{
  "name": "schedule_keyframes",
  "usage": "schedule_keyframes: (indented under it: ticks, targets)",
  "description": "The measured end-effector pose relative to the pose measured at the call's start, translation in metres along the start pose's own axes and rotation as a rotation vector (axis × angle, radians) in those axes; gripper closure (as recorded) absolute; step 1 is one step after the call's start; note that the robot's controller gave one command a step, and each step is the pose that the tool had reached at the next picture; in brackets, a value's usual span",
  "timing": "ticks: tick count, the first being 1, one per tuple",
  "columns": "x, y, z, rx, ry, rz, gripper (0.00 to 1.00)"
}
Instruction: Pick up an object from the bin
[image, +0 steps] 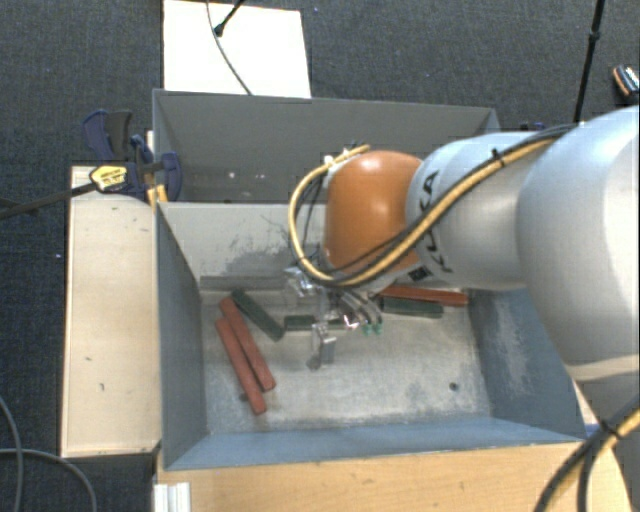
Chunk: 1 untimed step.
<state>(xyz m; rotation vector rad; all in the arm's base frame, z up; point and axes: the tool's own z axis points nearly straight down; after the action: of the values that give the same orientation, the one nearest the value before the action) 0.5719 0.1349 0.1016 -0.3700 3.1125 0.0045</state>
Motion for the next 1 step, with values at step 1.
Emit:
schedule_keyframes:
  ticks: [1]
  targets:
    - [-0.0152, -0.0209, 0.0008, 0.002, 0.0, 0.044, 0.0]
